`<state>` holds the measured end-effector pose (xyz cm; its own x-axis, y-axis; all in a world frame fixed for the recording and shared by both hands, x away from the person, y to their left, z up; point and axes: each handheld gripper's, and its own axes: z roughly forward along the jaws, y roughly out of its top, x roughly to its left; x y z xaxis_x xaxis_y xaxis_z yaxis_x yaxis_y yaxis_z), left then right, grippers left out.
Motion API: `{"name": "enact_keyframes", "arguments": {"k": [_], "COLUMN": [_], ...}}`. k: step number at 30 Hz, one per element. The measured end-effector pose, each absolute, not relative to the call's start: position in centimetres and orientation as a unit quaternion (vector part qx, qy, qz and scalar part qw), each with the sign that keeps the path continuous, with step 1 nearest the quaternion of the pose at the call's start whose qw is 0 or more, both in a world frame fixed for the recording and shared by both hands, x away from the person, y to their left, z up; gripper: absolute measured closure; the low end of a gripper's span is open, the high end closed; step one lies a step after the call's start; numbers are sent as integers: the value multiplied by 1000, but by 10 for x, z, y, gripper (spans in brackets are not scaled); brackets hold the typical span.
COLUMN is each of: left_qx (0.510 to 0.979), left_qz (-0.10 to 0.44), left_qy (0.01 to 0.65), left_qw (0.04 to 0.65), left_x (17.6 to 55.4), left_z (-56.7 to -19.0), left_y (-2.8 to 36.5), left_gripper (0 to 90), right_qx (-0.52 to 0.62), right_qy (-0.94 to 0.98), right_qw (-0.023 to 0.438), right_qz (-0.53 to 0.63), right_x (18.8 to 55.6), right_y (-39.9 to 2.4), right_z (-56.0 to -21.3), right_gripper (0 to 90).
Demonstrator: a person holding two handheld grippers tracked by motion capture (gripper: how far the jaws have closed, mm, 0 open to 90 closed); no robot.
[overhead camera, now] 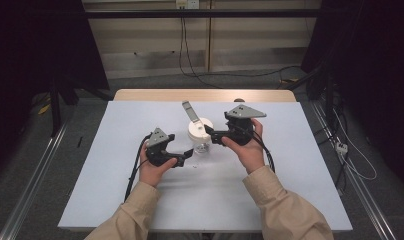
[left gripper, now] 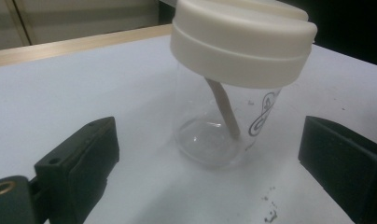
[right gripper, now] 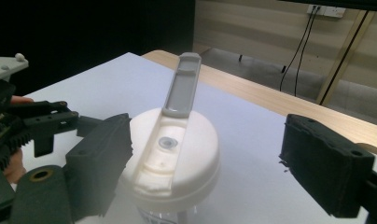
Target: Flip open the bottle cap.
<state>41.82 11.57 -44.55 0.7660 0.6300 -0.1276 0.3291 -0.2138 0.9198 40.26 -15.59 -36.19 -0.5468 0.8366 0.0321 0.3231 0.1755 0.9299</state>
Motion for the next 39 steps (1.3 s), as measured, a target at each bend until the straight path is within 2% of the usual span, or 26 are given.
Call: {"name": "enact_keyframes", "arguments": {"k": [19, 39], "left_qx": [763, 767], "left_qz": [147, 141], "left_qy": [320, 313], "left_qw": [542, 543], "left_x": [404, 389], "left_z": [-442, -438], "left_y": [140, 170], "left_gripper": [49, 49], "right_qx": [397, 423], "right_qy": [721, 707], "right_qw": [257, 249], "right_qz": [506, 509], "right_x": [387, 351], "right_y": [-172, -220], "right_z": [-371, -412], "right_gripper": [145, 128]}}
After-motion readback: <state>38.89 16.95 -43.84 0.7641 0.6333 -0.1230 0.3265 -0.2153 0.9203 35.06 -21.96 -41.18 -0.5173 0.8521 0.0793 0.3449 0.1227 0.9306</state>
